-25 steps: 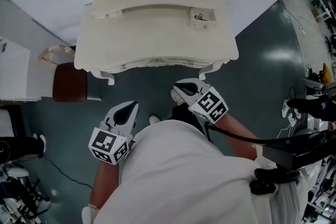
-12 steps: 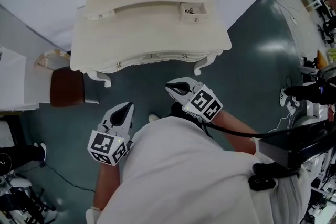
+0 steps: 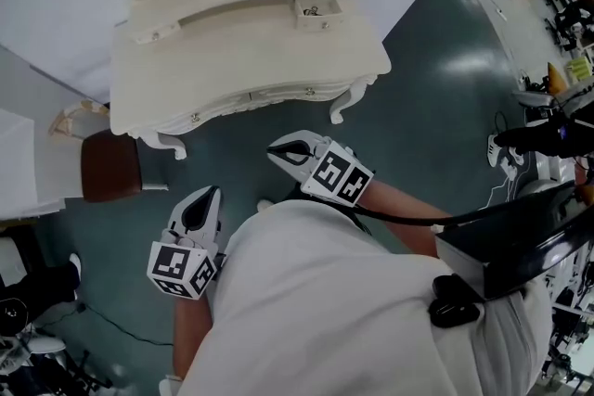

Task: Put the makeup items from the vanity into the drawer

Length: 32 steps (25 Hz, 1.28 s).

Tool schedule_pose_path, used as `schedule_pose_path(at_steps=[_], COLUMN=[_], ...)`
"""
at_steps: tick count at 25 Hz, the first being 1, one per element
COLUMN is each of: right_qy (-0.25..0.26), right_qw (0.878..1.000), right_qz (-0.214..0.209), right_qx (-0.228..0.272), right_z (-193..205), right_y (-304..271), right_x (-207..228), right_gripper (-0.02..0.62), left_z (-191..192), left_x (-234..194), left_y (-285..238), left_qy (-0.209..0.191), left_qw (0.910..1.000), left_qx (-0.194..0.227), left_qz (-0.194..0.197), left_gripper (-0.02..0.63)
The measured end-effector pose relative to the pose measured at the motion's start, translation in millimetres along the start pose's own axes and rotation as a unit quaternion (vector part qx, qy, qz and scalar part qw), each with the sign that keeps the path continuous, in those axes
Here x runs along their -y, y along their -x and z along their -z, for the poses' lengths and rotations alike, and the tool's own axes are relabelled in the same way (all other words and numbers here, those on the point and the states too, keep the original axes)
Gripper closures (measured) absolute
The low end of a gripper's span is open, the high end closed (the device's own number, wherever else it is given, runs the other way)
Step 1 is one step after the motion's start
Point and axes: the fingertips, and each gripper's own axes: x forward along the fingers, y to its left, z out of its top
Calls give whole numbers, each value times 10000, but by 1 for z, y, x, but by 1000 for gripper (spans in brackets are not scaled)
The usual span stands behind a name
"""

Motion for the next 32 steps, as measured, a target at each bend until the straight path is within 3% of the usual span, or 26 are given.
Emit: schedule_pose_path(at_steps=[32], right_qy=[139], right_qw=[9997], right_qz=[-193], right_qx=[12], right_z=[-1], right_y=[-5], right_x=[-6], right_gripper=[595], left_z=[6], left_x=[-2], left_y=[-6], left_qy=[-17], left_qw=[9999], left_qx=[-149], left_qz=[-46], left_gripper=[603])
